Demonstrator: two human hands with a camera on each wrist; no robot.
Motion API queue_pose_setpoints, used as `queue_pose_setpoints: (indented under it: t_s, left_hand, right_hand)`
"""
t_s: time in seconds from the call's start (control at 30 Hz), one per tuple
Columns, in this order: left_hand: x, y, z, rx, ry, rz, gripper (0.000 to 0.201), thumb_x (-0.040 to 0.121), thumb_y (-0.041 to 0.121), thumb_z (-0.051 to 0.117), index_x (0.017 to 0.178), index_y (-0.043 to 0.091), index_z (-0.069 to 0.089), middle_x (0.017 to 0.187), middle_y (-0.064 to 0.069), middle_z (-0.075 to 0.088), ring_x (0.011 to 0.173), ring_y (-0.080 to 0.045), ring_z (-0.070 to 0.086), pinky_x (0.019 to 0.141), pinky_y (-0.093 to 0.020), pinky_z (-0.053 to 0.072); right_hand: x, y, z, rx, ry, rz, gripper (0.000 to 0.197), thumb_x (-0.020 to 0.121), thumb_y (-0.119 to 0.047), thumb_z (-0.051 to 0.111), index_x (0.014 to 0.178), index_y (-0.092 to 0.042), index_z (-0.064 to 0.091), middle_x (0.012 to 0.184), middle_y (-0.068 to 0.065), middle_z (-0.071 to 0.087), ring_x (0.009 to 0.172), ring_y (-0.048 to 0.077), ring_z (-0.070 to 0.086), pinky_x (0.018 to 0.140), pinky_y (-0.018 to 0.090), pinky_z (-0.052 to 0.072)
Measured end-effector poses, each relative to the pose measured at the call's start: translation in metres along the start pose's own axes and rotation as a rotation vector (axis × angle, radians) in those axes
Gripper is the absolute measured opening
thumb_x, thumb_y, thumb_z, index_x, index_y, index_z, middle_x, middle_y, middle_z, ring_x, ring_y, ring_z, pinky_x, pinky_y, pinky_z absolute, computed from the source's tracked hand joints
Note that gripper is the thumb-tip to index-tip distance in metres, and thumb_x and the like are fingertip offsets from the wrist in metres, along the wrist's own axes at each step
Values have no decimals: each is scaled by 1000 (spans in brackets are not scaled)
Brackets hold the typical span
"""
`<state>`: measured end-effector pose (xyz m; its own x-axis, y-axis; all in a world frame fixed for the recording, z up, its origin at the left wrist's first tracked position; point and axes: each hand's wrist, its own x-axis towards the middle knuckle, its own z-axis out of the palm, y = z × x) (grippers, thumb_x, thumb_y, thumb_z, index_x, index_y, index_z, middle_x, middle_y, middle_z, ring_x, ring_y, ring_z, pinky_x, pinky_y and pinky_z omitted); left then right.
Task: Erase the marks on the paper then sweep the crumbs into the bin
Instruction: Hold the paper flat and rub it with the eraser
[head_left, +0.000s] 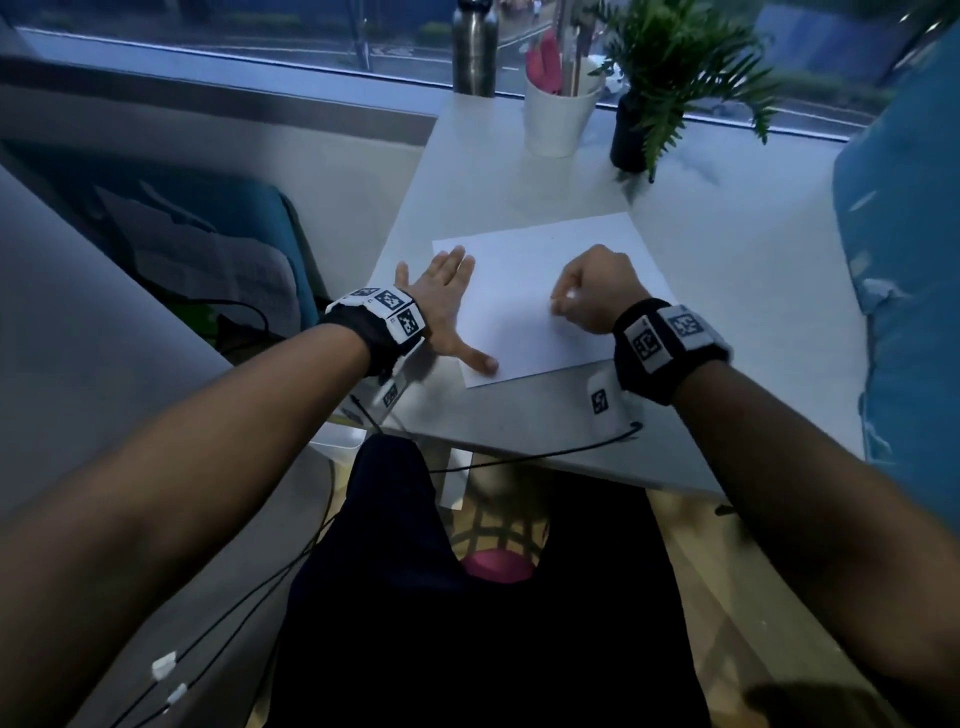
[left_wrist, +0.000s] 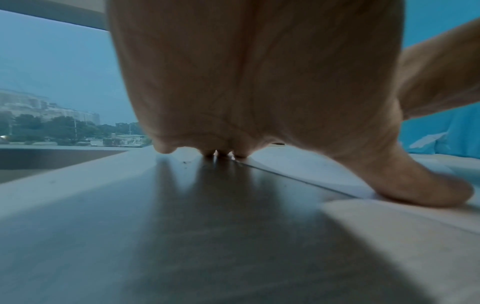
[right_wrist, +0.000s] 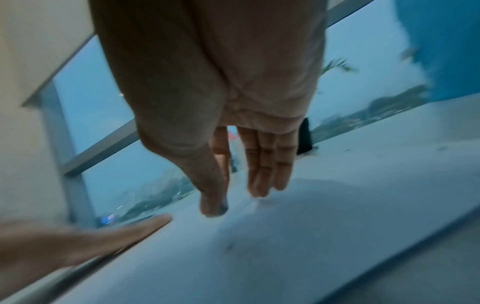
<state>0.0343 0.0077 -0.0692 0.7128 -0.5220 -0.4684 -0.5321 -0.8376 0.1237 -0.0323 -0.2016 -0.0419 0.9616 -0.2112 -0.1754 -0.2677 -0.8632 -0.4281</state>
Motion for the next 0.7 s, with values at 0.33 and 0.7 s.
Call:
queue_pose_setpoints:
  t_s: [0.33,0.7]
  left_hand:
    - [-2,14,-3,139,16,-37,149,48,96,54,155,16,-13,161,-12,-19,150,-29,-12,114,-64,-5]
    - [-18,19,8,162,54,-20,129,62,94,44,155,24,-10,161,-16,-15,150,-32,-9,116,-63,-3]
  right_hand:
    - [-13,37,-10,-9,25,398,28,77,-20,62,102,-8,65,109,17,64,100,39,63,97,49,50]
    - [-28,39,-18,533,313,258,10,82,-21,68,88,-15,74,103,-1,67,95,14,57,80,22,42]
